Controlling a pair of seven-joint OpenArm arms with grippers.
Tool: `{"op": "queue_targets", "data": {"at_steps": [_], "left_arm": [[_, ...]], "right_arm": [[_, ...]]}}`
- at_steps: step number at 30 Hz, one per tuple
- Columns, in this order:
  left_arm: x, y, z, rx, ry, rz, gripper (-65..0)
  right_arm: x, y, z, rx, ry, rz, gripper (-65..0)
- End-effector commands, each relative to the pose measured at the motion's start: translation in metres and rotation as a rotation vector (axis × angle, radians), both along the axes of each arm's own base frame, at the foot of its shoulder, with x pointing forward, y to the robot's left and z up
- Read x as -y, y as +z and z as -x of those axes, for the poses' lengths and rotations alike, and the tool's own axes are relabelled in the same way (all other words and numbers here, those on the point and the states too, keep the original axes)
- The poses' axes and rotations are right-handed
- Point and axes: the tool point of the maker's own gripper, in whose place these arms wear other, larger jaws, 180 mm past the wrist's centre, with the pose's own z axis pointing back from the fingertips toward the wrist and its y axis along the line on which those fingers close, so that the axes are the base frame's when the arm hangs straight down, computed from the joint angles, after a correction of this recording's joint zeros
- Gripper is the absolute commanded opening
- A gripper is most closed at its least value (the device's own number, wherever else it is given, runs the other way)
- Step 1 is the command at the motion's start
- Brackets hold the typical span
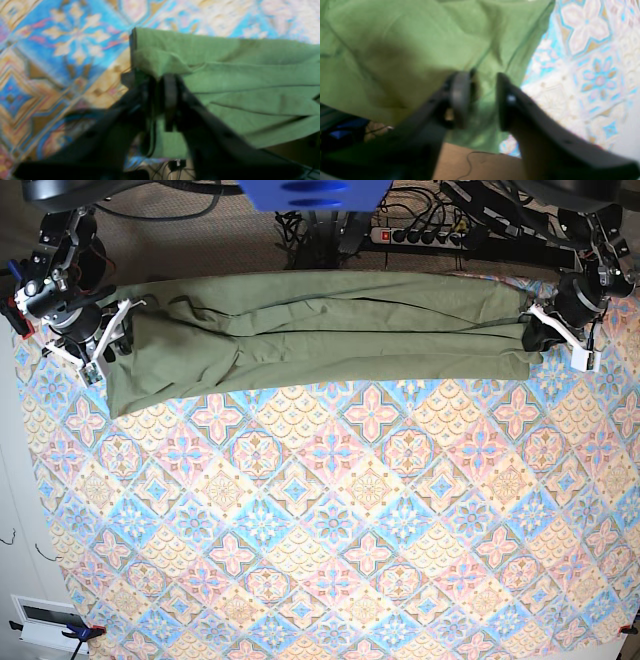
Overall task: Layout the t-shirt on the table in an organized manner, then fold the t-shirt properly
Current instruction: 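Fold the hem half over onto the shoulder half with both grippers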
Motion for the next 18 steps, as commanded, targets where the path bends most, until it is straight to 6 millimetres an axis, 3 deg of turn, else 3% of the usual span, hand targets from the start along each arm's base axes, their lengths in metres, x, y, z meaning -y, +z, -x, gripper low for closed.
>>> {"op": "queue_targets", "data": {"at_steps": [1, 4, 7, 11, 14, 18], "left_arm": [[-0.005, 0.011, -0.006, 0.037, -0.003, -0.011, -48.0], [-0.006, 0.012, -0.004, 0.037, 0.001, -0.01, -42.4], [-0.018, 0.013, 0.002, 0.013, 0.025, -0.026, -41.8], [-0.035, 0.016, 0.007, -0.039, 0.062, -0.045, -41.1], [-0.041, 0.016, 0.011, -0.069, 0.079, -0.027, -35.6], [-0.054, 0.009, 0.003, -0.085, 0.112, 0.004, -34.2]], "right_arm": [[0.006, 0.011, -0.006, 0.035, -0.001, 0.017, -41.5], [0.018, 0.017, -0.005, 0.051, -0.036, 0.031, -40.5], [0.024, 0.023, -0.006, 0.069, -0.052, 0.043, -40.5], [0.02, 0.023, -0.007, 0.07, -0.041, 0.04, -40.5], [0.014, 0.022, -0.009, 0.071, -0.028, 0.031, -40.5], [-0.002, 0.019, -0.016, 0.074, 0.02, 0.01, -40.5]]}}
